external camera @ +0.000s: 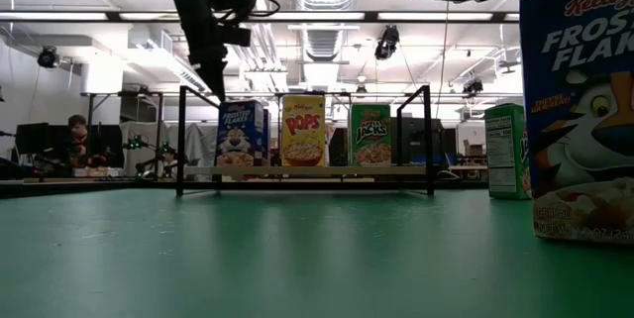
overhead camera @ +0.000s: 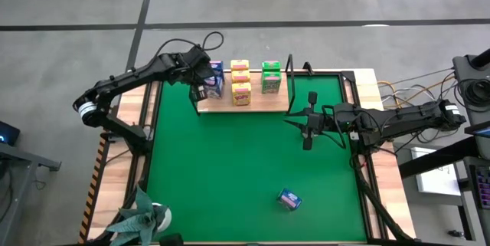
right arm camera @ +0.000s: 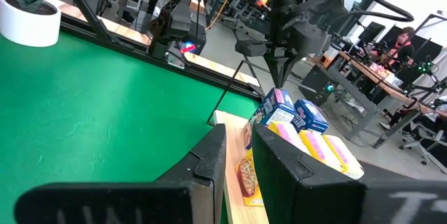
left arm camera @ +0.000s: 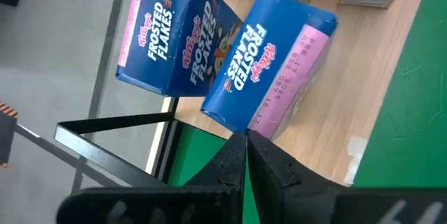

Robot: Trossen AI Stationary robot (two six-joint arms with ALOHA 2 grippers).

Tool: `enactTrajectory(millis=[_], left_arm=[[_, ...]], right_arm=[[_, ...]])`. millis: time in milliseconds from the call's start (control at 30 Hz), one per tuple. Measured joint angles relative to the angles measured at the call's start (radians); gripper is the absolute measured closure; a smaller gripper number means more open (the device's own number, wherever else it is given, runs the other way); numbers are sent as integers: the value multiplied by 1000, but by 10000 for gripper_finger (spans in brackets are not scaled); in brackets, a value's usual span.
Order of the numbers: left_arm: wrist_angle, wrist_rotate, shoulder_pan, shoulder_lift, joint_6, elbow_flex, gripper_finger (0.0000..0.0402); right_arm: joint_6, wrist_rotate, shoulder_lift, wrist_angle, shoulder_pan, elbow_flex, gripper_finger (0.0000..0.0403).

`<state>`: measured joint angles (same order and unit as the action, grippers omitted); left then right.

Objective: Stack cereal on shelf
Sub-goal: Put the top blue cereal box on the shelf aligned with the other blue cereal box

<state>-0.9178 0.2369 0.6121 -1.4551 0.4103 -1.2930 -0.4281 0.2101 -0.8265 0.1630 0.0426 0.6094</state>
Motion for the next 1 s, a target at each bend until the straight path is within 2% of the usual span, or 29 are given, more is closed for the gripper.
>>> enactTrajectory(millis=[267,433,1000], left_arm=[[0,-4,0,0,-13,0,402],[4,-41,0,0,-22,0,402],[5,-46,-17,0,-62,0,402]], right_arm=[[-1,0,0,0,0,0,342],[-2,0,0,0,0,0,342],[-2,0,0,0,0,0,342]])
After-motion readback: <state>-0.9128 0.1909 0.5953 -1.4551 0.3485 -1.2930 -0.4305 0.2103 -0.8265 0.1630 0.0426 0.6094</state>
